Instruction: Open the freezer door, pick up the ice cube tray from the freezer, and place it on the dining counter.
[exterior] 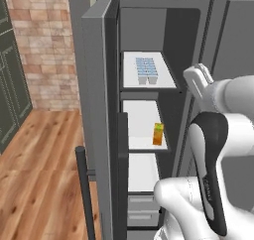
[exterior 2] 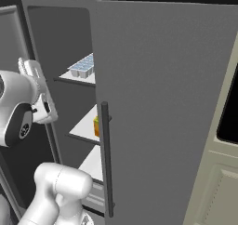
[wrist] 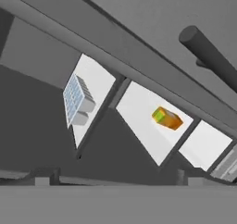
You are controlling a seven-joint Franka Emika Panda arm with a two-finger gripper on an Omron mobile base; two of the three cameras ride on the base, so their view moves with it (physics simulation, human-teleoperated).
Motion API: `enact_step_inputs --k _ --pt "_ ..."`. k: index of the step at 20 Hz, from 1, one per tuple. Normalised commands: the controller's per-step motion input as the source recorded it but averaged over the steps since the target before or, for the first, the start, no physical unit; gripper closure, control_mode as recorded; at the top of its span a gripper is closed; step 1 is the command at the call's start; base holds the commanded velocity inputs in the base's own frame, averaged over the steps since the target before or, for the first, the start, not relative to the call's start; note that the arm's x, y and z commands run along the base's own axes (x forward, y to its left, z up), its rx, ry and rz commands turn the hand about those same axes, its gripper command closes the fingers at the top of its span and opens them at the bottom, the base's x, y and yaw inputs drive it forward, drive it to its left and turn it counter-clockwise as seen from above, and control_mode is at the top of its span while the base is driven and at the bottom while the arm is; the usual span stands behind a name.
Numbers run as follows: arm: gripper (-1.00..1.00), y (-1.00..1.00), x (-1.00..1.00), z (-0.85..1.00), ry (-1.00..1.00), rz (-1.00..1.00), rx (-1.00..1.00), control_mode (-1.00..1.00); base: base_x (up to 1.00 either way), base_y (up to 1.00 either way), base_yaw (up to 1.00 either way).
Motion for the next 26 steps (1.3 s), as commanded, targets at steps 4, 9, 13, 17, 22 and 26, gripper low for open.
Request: enact_step_inputs --k 4,9,13,17,22,26 --pt "-1.00 0.13 0.43 0.00 0.00 -0.17 0.21 -1.00 0.00 0.00 0.00" --pt "-1.00 0.01 0.69 0.00 0.00 -0.11 0.14 -1.00 0.00 0.00 0.00" --pt "-1.00 0.00 0.51 0.00 0.00 -0.03 0.13 -1.00 0.00 0.00 0.00" --pt "-1.00 0.00 0.30 0.00 0.00 0.00 0.09 -1.00 0.00 0.00 0.00" --pt "-1.00 0.00 0.32 0.00 0.00 0.00 0.03 -1.00 0.00 0.00 0.00" --pt "-1.00 0.00 0.23 0.01 0.00 0.00 0.00 -1.00 0.00 0.00 0.00"
